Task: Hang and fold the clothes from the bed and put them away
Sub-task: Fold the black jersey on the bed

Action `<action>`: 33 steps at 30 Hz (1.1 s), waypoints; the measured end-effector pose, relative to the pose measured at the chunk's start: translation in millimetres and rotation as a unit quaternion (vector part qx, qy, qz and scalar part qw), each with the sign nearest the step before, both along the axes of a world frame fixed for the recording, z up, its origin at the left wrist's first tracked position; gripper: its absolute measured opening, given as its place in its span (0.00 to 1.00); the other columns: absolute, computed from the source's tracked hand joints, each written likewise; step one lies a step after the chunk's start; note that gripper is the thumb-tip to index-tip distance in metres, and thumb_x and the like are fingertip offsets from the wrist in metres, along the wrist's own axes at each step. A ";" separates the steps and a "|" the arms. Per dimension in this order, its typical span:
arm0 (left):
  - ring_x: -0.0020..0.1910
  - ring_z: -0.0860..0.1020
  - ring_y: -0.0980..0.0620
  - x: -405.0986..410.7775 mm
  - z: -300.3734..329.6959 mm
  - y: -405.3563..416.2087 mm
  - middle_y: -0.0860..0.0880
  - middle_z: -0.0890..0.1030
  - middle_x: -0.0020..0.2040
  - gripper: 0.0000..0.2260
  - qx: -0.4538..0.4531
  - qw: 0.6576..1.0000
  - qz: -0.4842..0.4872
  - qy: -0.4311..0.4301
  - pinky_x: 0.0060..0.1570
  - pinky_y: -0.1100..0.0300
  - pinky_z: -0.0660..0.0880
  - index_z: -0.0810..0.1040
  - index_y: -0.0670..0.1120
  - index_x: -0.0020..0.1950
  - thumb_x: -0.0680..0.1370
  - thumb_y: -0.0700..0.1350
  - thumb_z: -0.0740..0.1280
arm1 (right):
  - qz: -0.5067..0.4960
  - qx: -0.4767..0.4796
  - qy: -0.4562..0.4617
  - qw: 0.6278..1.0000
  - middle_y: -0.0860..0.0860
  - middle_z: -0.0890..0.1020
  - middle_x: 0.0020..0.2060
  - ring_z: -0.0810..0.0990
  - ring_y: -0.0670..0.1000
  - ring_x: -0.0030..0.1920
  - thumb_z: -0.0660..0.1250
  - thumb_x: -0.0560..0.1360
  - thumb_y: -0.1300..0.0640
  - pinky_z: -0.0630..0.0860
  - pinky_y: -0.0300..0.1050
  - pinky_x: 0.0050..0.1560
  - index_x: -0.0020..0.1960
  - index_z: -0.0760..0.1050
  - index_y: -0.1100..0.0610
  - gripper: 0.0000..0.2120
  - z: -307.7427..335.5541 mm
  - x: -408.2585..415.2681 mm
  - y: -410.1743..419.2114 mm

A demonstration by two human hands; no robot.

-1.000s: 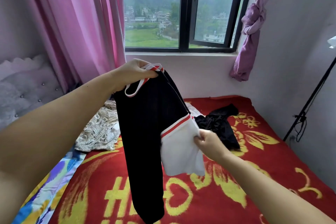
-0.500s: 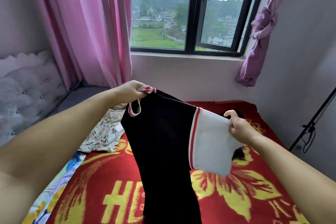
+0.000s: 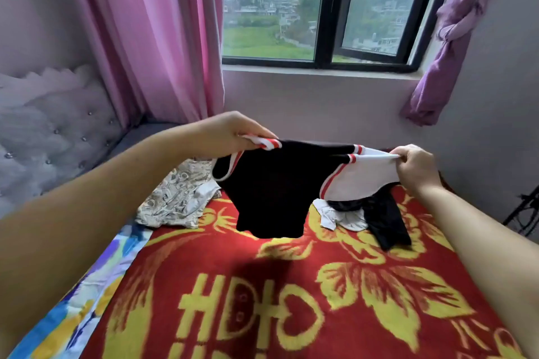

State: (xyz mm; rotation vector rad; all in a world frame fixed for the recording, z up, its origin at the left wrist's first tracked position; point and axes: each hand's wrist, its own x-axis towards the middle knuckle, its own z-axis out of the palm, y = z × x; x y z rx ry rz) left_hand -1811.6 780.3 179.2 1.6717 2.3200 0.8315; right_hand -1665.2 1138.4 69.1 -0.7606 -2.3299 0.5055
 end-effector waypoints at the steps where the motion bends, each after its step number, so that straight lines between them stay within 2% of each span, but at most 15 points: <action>1: 0.54 0.78 0.65 10.2 -20.6 -3.7 0.60 0.82 0.54 0.13 -0.037 0.999 -0.018 0.006 0.58 0.69 0.72 0.80 0.49 0.61 0.78 0.40 0.67 | 0.006 -0.008 -0.020 1.000 0.59 0.82 0.47 0.78 0.61 0.51 0.61 0.72 0.69 0.72 0.50 0.51 0.46 0.83 0.60 0.12 -16.6 7.0 -2.6; 3: 0.54 0.77 0.66 38.8 -85.7 -10.5 0.59 0.81 0.56 0.13 -0.108 0.993 -0.044 -0.013 0.55 0.70 0.72 0.80 0.50 0.62 0.79 0.40 0.65 | 0.025 -0.010 -0.075 0.997 0.59 0.83 0.49 0.80 0.61 0.51 0.63 0.71 0.71 0.70 0.49 0.54 0.46 0.83 0.62 0.12 -70.9 26.2 -10.9; 5: 0.50 0.78 0.66 71.5 -166.5 -12.0 0.59 0.82 0.56 0.16 -0.177 0.981 -0.067 -0.040 0.46 0.72 0.71 0.79 0.52 0.63 0.78 0.41 0.60 | 0.046 -0.008 -0.175 0.983 0.58 0.83 0.51 0.80 0.60 0.54 0.65 0.70 0.72 0.65 0.51 0.64 0.48 0.84 0.62 0.12 -139.0 49.0 -17.9; 6: 0.49 0.80 0.62 89.6 -209.6 -14.0 0.57 0.83 0.55 0.19 -0.211 0.973 -0.073 -0.059 0.44 0.69 0.71 0.79 0.53 0.63 0.75 0.40 0.58 | 0.058 -0.005 -0.219 0.974 0.57 0.83 0.51 0.79 0.58 0.56 0.66 0.70 0.72 0.61 0.54 0.69 0.48 0.84 0.62 0.12 -175.0 64.4 -21.3; 8: 0.52 0.81 0.51 125.6 -292.2 -17.5 0.53 0.83 0.55 0.22 -0.297 0.947 -0.092 -0.076 0.46 0.60 0.75 0.77 0.51 0.62 0.72 0.38 0.56 | 0.083 0.011 -0.306 0.948 0.54 0.83 0.51 0.79 0.56 0.58 0.64 0.72 0.69 0.54 0.55 0.71 0.50 0.84 0.59 0.14 -237.3 95.4 -32.4; 11: 0.60 0.77 0.43 195.1 -410.6 -29.0 0.45 0.79 0.60 0.16 -0.407 0.892 -0.163 -0.110 0.54 0.50 0.74 0.73 0.47 0.64 0.77 0.39 0.59 | 0.143 0.011 -0.501 0.854 0.46 0.79 0.59 0.71 0.50 0.66 0.57 0.74 0.63 0.55 0.57 0.69 0.59 0.78 0.50 0.19 -333.1 155.4 -50.3; 13: 0.63 0.74 0.42 236.3 -464.1 -38.7 0.44 0.75 0.64 0.18 -0.468 0.850 -0.190 -0.148 0.59 0.49 0.72 0.69 0.48 0.69 0.79 0.43 0.60 | 0.141 -0.036 -0.608 0.780 0.42 0.72 0.65 0.64 0.46 0.71 0.56 0.76 0.64 0.51 0.62 0.72 0.65 0.72 0.46 0.22 -376.6 194.3 -61.6; 15: 0.66 0.71 0.43 258.4 -499.5 -34.9 0.44 0.73 0.68 0.21 -0.475 0.843 -0.162 -0.194 0.63 0.52 0.69 0.67 0.49 0.72 0.78 0.46 0.61 | 0.107 -0.102 -0.612 0.777 0.44 0.71 0.67 0.65 0.47 0.71 0.56 0.76 0.64 0.56 0.60 0.72 0.66 0.72 0.47 0.23 -405.7 221.9 -57.8; 18: 0.68 0.69 0.46 262.6 -524.6 -6.5 0.46 0.70 0.70 0.22 -0.430 0.880 -0.082 -0.186 0.65 0.54 0.67 0.64 0.50 0.74 0.80 0.48 0.59 | 0.055 -0.177 -0.550 0.814 0.50 0.73 0.67 0.71 0.53 0.68 0.57 0.76 0.62 0.67 0.52 0.67 0.67 0.72 0.51 0.21 -417.1 230.8 -36.8; 20: 0.71 0.65 0.49 257.4 -535.5 25.3 0.48 0.64 0.74 0.23 -0.382 0.911 -0.016 -0.155 0.69 0.56 0.63 0.60 0.50 0.76 0.80 0.48 0.57 | 0.027 -0.230 -0.491 0.840 0.54 0.72 0.69 0.70 0.55 0.68 0.59 0.78 0.59 0.67 0.50 0.67 0.71 0.68 0.56 0.21 -423.3 222.1 -19.0; 22: 0.75 0.58 0.51 249.7 -544.8 61.8 0.48 0.57 0.77 0.25 -0.345 0.931 0.048 -0.110 0.72 0.58 0.57 0.55 0.49 0.78 0.81 0.49 0.56 | 0.022 -0.258 -0.464 0.847 0.56 0.69 0.71 0.67 0.55 0.71 0.60 0.80 0.55 0.65 0.49 0.68 0.74 0.63 0.59 0.24 -431.2 202.7 -9.4; 25: 0.77 0.48 0.49 252.6 -560.8 109.7 0.46 0.46 0.79 0.29 -0.369 0.921 0.086 -0.089 0.73 0.49 0.55 0.48 0.50 0.79 0.81 0.53 0.56 | 0.021 -0.292 -0.447 0.845 0.58 0.70 0.69 0.68 0.58 0.69 0.60 0.80 0.48 0.67 0.53 0.66 0.74 0.61 0.60 0.27 -448.3 168.9 -12.1; 29: 0.76 0.33 0.43 285.7 -590.0 129.1 0.44 0.33 0.77 0.36 -0.460 0.881 0.068 -0.083 0.71 0.36 0.48 0.40 0.50 0.78 0.79 0.57 0.59 | 0.005 -0.251 -0.510 0.823 0.59 0.74 0.58 0.73 0.61 0.58 0.57 0.79 0.50 0.71 0.55 0.56 0.59 0.70 0.59 0.15 -470.1 151.4 -22.6; 31: 0.75 0.31 0.42 302.7 -601.4 122.1 0.44 0.27 0.74 0.37 -0.471 0.878 0.078 -0.045 0.70 0.35 0.46 0.36 0.47 0.77 0.80 0.51 0.60 | 0.010 -0.253 -0.495 0.831 0.60 0.74 0.55 0.74 0.61 0.53 0.57 0.79 0.52 0.70 0.53 0.50 0.51 0.67 0.58 0.09 -476.3 157.9 -21.1; 33: 0.75 0.33 0.40 311.2 -606.1 115.6 0.41 0.25 0.71 0.36 -0.461 0.883 0.087 -0.014 0.71 0.36 0.47 0.35 0.43 0.77 0.81 0.44 0.59 | 0.021 -0.252 -0.475 0.842 0.58 0.74 0.50 0.73 0.59 0.48 0.59 0.79 0.53 0.67 0.50 0.43 0.47 0.64 0.57 0.08 -476.1 165.7 -16.0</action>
